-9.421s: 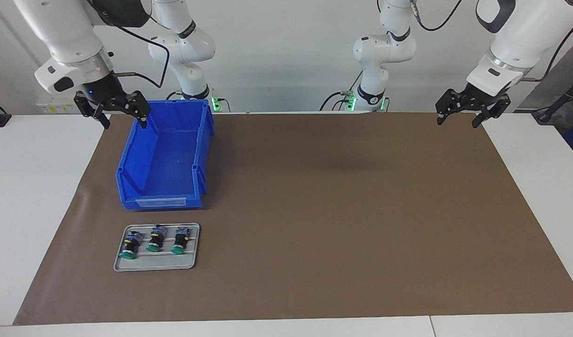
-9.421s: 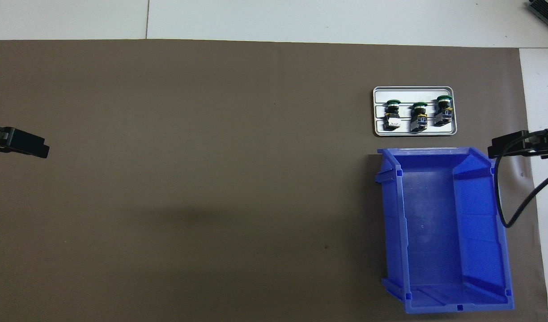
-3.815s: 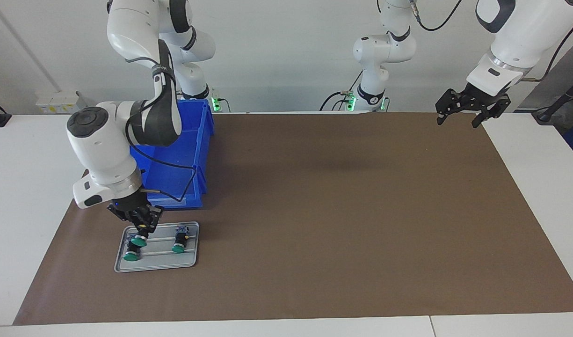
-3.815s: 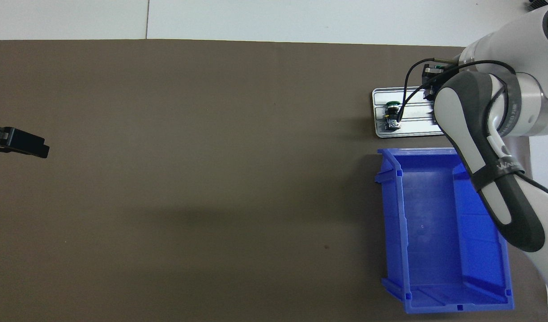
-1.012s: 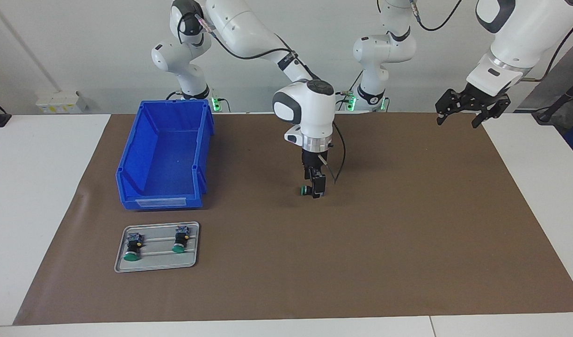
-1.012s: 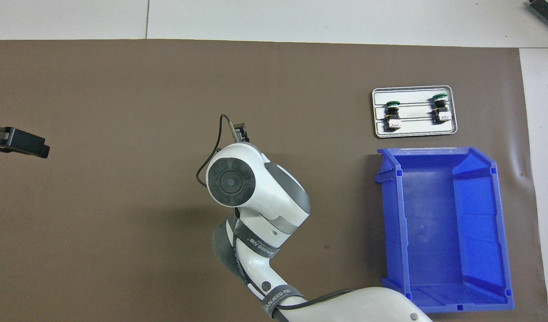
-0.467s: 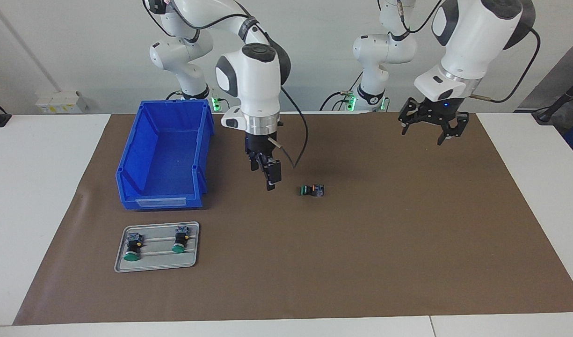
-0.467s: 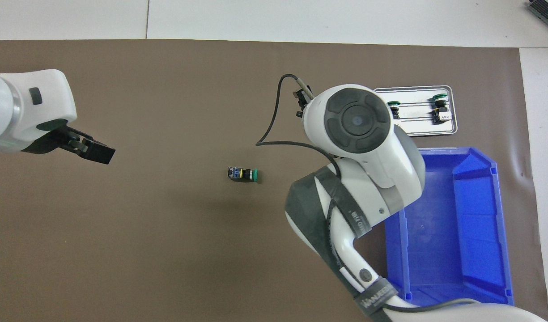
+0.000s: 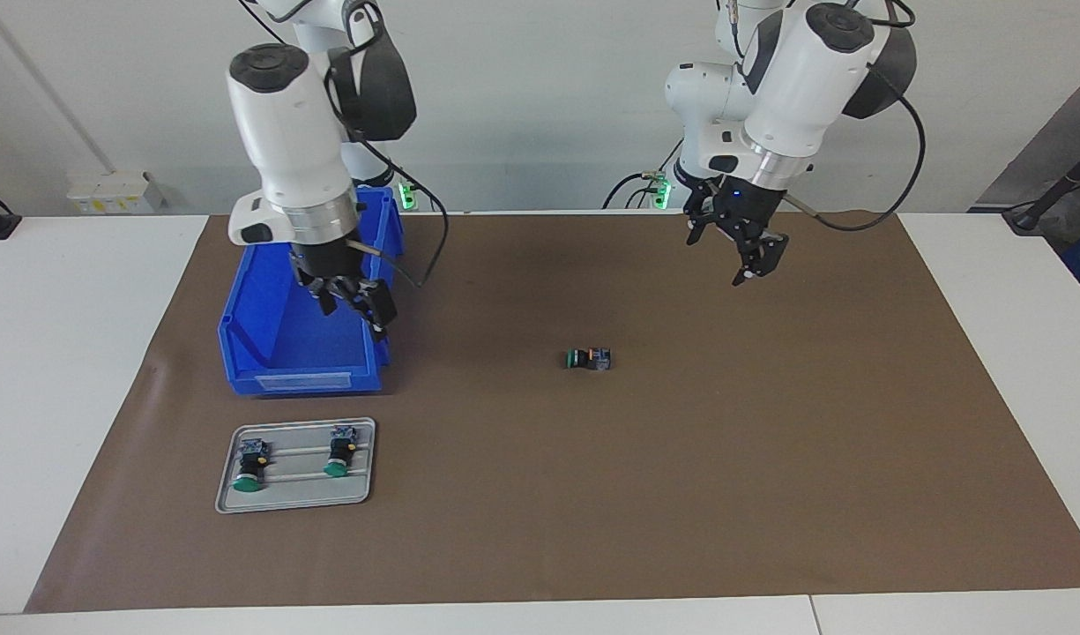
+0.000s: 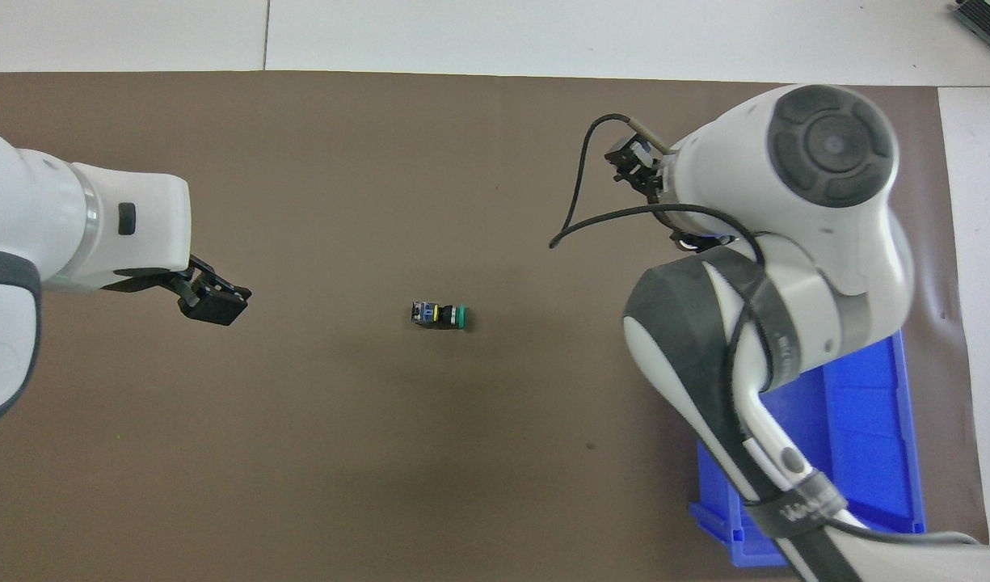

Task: Place and press button with both arms
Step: 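Withdraw the right gripper while the left gripper reaches toward the button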

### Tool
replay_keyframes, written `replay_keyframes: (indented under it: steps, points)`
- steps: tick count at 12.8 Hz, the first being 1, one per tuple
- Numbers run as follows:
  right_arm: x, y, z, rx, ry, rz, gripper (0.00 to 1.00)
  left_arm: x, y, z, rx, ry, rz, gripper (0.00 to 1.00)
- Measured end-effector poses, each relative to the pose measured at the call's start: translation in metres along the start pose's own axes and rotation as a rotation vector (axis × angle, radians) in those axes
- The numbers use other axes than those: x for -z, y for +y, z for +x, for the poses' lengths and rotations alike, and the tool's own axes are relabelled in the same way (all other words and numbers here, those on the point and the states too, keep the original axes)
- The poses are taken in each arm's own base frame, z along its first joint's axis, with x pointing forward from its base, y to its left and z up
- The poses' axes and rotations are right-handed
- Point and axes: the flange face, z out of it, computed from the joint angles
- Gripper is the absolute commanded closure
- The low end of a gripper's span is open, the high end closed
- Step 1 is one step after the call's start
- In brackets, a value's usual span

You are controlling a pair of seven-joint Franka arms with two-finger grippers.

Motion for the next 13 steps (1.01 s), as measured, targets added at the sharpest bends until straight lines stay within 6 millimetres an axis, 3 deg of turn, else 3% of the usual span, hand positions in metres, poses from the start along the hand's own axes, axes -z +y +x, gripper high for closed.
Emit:
replay_keyframes:
  steps: [2,6,8,10,13]
  points:
    - [0.021,0.047,0.017,0.097,-0.025,-0.022,0.0,-0.027,0.022,0.023,-0.099,0.041,0.011,0.0]
    - [0.074,0.116,0.025,0.295,-0.12,-0.059,0.0,-0.119,0.045,0.065,-0.233,0.051,0.009,0.0]
    - [0.08,0.13,0.018,0.34,-0.167,-0.068,0.0,-0.162,0.048,0.077,-0.266,0.037,-0.004,0.0]
    - [0.07,0.131,0.015,0.346,-0.178,-0.069,0.0,-0.204,0.054,0.089,-0.285,0.032,-0.009,0.0]
    - [0.062,0.131,0.012,0.35,-0.184,-0.07,0.0,-0.242,0.062,0.101,-0.305,0.009,-0.032,0.0]
